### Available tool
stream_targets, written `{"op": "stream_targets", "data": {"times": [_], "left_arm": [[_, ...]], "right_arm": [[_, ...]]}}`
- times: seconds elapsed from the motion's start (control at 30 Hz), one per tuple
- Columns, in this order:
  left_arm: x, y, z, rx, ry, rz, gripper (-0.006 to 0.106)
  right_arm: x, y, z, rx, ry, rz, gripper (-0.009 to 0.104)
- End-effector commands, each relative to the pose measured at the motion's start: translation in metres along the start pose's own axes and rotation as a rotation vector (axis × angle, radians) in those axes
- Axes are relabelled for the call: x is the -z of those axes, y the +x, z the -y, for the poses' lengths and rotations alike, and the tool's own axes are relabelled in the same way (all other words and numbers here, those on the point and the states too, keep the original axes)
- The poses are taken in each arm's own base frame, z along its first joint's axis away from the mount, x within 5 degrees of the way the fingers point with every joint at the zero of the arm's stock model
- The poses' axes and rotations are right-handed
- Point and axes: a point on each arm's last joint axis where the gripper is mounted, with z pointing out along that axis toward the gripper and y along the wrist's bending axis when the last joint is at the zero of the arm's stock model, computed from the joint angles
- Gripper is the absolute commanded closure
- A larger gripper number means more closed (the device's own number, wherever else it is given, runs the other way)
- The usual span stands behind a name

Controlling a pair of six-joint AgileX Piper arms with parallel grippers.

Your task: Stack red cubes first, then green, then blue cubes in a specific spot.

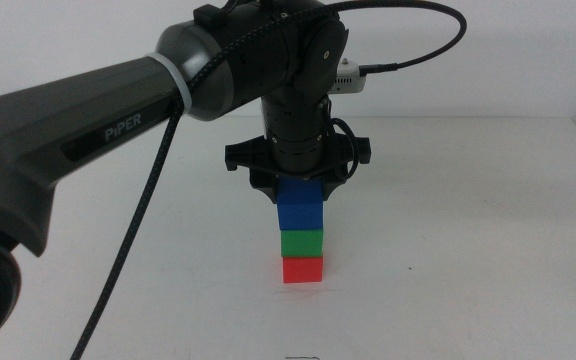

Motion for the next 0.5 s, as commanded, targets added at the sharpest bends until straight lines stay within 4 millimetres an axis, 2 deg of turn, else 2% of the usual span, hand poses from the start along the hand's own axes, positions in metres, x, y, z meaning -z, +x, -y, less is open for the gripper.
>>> {"op": "stream_targets", "data": {"times": [0.0,0.23,0.27,0.3,0.47], "left_arm": [[0.0292,-0.0051,0.0023,0.003,0.073,0.083,0.081],[0.0292,-0.0050,0.0026,-0.010,0.075,0.082,0.061],[0.0292,-0.0050,0.0026,-0.010,0.075,0.082,0.042],[0.0292,-0.0050,0.0026,-0.010,0.075,0.082,0.038],[0.0296,-0.0051,0.0026,-0.028,0.075,0.083,0.031]], "right_arm": [[0.0056,-0.0118,0.0014,0.012,0.025,0.090,0.015],[0.0056,-0.0118,0.0014,0.012,0.025,0.090,0.015],[0.0056,-0.0118,0.0014,0.012,0.025,0.090,0.015],[0.0056,-0.0118,0.0014,0.012,0.025,0.090,0.015],[0.0056,-0.0118,0.0014,0.012,0.025,0.090,0.015]]}}
